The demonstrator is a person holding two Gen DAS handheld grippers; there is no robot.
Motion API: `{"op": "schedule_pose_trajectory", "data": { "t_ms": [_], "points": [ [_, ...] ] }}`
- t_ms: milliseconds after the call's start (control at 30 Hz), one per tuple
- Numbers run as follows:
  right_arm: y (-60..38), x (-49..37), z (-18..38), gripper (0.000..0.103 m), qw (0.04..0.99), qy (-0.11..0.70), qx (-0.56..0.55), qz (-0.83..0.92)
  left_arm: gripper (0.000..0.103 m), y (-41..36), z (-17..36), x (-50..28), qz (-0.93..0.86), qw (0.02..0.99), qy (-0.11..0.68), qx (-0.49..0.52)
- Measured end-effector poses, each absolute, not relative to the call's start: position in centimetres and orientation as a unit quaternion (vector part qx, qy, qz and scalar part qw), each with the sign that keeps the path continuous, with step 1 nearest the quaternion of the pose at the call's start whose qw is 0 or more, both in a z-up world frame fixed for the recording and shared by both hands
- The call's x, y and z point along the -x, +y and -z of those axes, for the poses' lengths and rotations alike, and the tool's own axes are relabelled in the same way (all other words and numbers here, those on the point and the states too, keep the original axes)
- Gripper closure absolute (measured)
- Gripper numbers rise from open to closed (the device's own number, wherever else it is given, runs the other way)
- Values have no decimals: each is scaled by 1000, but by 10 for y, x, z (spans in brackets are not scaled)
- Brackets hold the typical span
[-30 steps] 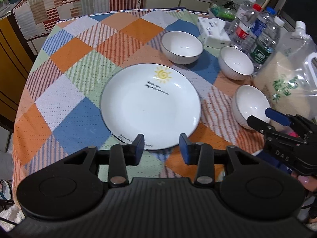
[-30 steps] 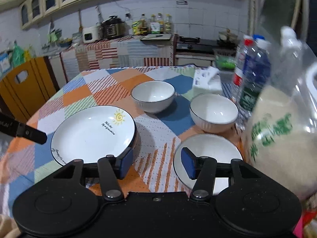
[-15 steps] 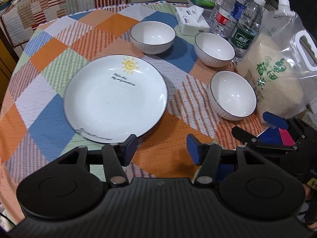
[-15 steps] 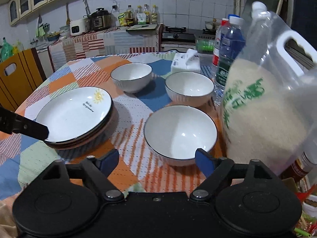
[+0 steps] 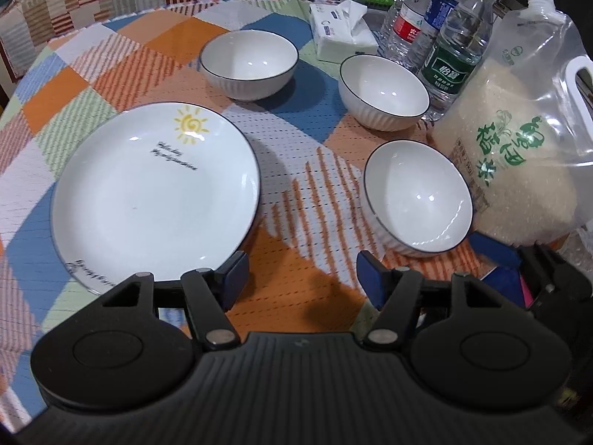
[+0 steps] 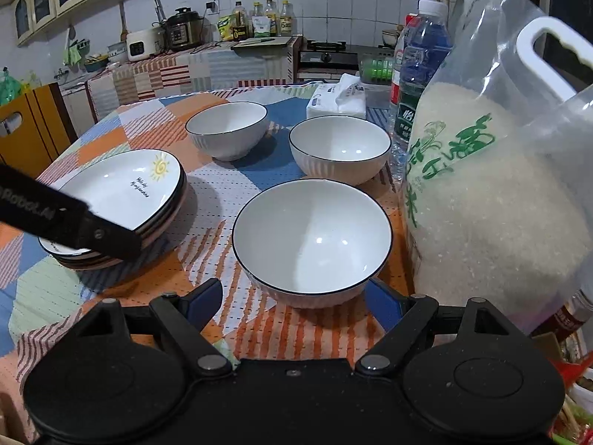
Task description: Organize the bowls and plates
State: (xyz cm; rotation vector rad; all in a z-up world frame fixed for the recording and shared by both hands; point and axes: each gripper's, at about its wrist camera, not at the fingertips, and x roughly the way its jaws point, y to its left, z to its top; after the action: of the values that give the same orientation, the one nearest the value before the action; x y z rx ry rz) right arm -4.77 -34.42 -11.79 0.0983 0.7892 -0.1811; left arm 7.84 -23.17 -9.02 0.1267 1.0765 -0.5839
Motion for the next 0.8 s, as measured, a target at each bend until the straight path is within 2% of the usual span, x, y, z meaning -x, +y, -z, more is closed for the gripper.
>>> {"op": "schedule_pose_trajectory", "data": {
  "t_ms": [233,400,500,567,633,667,700,800],
  "points": [
    [-348,34,139,15,909,408,-31,83,40,-254,107,-94,279,811,513,-20],
    [-353,26,151,15,912,396,-36,101,40,-272,127,-107,283,803,524,1],
    [-352,24,156,15,916,384,-19,115,44,-284,141,-111,285,798,530,-1],
    [-351,23,159,15,919,377,-12,119,52,-287,148,-113,292,793,534,8],
    [-348,24,161,15,920,371,-6,124,79,-289,149,-116,313,780,542,29],
    [-348,24,162,15,921,368,-2,125,84,-290,149,-116,323,773,545,33],
    [-346,25,162,15,923,365,3,125,88,-293,147,-115,324,773,546,24],
    [-341,24,162,16,924,362,19,124,89,-297,144,-112,320,779,540,-8]
  ]
}}
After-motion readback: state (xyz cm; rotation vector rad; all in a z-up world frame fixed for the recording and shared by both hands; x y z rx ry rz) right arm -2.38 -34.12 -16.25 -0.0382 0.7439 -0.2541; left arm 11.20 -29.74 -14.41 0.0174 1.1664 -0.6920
